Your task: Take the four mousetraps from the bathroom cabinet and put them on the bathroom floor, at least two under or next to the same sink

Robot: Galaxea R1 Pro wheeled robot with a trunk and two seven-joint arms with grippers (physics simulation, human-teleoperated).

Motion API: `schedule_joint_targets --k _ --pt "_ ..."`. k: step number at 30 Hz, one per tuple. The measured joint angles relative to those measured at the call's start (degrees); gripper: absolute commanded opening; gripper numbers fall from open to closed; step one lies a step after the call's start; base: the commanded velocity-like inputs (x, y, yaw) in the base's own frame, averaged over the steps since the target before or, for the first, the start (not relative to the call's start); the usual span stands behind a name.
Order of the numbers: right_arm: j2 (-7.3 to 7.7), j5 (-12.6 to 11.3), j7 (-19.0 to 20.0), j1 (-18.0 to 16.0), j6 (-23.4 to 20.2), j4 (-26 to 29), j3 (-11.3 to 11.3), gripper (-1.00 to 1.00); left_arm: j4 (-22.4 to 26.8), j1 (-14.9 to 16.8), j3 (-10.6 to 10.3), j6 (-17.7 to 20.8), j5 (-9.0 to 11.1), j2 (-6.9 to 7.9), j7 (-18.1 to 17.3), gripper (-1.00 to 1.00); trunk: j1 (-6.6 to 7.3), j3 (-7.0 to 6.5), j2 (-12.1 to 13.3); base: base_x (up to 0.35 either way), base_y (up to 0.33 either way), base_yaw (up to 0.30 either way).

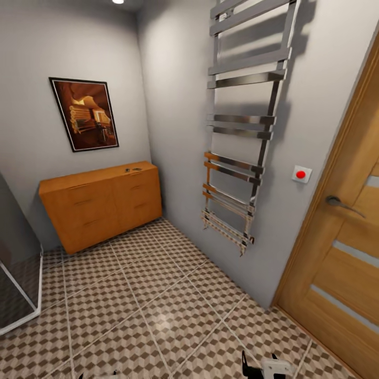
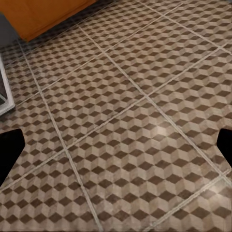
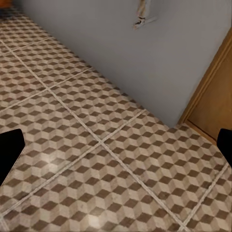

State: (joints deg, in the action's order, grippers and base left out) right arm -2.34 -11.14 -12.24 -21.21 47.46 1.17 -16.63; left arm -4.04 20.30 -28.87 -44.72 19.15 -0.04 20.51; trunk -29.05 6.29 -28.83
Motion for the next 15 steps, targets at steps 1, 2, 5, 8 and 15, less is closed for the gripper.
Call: schedule_joint_targets --k 1,2,5,8,15 --pt "-0.01 0.0 0.0 0.0 -0.05 0.0 0.0 1.0 0.0 0.0 0.0 0.0 0.0 0.0 0.0 1.0 0.0 0.0 0.0 0.0 0.0 0.289" --pt "-0.01 0.0 0.0 -0.01 -0.1 0.0 0.0 1.0 0.0 0.0 0.0 0.0 0.0 0.0 0.0 1.0 0.0 0.0 0.0 0.0 0.0 0.289" --pt "-0.02 0.0 0.01 -0.01 -0.35 0.0 0.0 1.0 0.0 0.0 0.0 0.0 0.0 0.0 0.0 1.0 0.0 0.0 0.0 0.0 0.0 0.289" --pt "-0.03 -0.01 0.01 0.0 -0.58 0.0 0.01 1.0 0.0 0.0 0.0 0.0 0.0 0.0 0.0 1.0 0.0 0.0 0.0 0.0 0.0 0.289" --pt "-0.03 0.0 0.01 -0.01 -0.68 0.0 0.0 1.0 0.0 -0.01 0.0 0.0 0.0 0.0 0.0 1.0 0.0 0.0 0.0 0.0 0.0 0.289"
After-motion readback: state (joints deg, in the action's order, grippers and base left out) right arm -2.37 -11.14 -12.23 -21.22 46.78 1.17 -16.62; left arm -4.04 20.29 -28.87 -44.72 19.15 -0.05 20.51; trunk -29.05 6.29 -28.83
